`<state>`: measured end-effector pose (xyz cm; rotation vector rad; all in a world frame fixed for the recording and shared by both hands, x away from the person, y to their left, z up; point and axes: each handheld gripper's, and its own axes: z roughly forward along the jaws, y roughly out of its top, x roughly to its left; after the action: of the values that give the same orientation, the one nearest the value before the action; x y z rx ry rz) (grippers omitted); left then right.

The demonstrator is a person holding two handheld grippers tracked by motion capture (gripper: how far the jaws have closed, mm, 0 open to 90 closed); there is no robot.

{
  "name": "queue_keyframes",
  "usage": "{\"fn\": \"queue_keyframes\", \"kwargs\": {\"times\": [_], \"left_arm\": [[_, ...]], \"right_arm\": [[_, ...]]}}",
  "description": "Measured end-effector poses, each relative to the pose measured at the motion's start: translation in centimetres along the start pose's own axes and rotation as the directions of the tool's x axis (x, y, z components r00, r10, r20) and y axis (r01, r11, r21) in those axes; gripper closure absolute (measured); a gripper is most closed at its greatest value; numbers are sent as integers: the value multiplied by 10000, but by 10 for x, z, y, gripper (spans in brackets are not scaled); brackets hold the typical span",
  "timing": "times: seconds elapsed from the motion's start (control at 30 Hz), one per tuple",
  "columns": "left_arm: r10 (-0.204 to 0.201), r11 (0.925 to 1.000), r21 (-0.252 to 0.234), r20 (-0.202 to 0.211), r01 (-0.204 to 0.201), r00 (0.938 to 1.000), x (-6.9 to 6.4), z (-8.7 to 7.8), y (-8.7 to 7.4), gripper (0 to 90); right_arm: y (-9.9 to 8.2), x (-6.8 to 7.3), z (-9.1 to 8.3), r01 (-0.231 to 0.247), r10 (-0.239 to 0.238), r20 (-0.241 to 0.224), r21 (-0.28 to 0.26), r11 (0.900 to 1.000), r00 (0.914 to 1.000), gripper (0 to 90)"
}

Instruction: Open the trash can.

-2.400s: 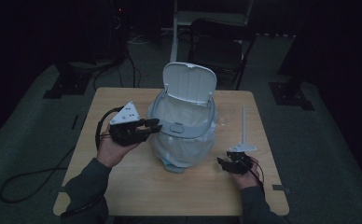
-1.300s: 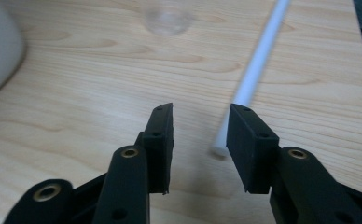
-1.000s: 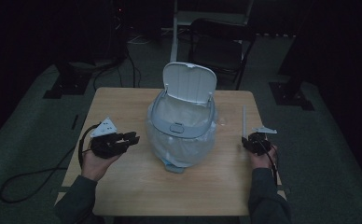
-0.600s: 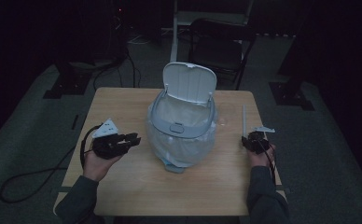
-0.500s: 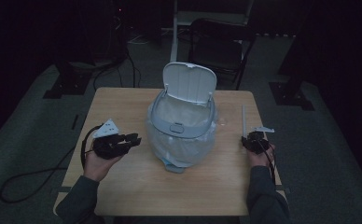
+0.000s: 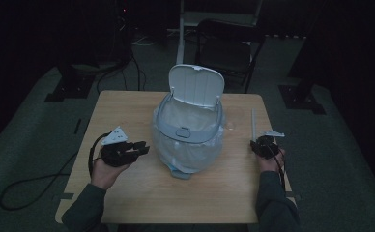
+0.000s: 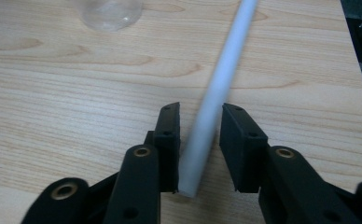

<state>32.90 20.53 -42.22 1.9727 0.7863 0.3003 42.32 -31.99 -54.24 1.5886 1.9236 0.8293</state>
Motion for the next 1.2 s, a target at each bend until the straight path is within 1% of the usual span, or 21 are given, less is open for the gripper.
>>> {"fn": "queue_keyframes", "kwargs": {"times": [0.17, 0.37, 0.53, 0.67, 0.73, 0.87, 0.93, 0.97, 1.03, 1.2], "left_arm": [[-87, 9999, 85, 52, 87, 9999, 0, 4, -7, 716], [-222, 9997, 93, 39, 222, 9997, 2, 4, -12, 716], [-358, 9993, 79, 10, 358, 9994, 4, 3, -17, 716], [-464, 9988, 145, 42, 463, 9989, 5, 6, -23, 716], [-506, 9985, 211, 61, 504, 9987, 6, 9, -27, 716], [-638, 9973, 359, 128, 633, 9979, 6, 15, -34, 716], [-582, 9972, 479, 98, 577, 9983, 5, 18, -36, 716], [-623, 9970, 478, 155, 615, 9979, 4, 21, -38, 716], [-557, 9969, 576, 267, 541, 9981, 3, 24, -41, 716], [-450, 9953, 868, 218, 429, 9987, 1, 32, -46, 705]], "right_arm": [[0, 2, 0, 66, -66, 29, 8, 10000, 10000, 730], [0, 3, -2, 8, -10, 118, 131, 9999, 9999, 775], [-1, 5, -3, -35, 30, 310, 146, 9999, 9995, 784], [-1, 6, -4, -94, 87, 468, 151, 9998, 9989, 788], [-2, 6, -5, -136, 130, 541, 110, 9998, 9985, 789], [-3, 5, -11, -189, 198, 558, -169, 9997, 9982, 789], [-3, 5, -14, -209, 224, 542, -265, 9994, 9983, 789], [-3, 4, -16, -214, 231, 554, -307, 9993, 9982, 789], [-3, 3, -20, -252, 272, 517, -380, 9990, 9983, 790], [-3, 1, -31, -247, 272, 418, -605, 9979, 9988, 790]]}}
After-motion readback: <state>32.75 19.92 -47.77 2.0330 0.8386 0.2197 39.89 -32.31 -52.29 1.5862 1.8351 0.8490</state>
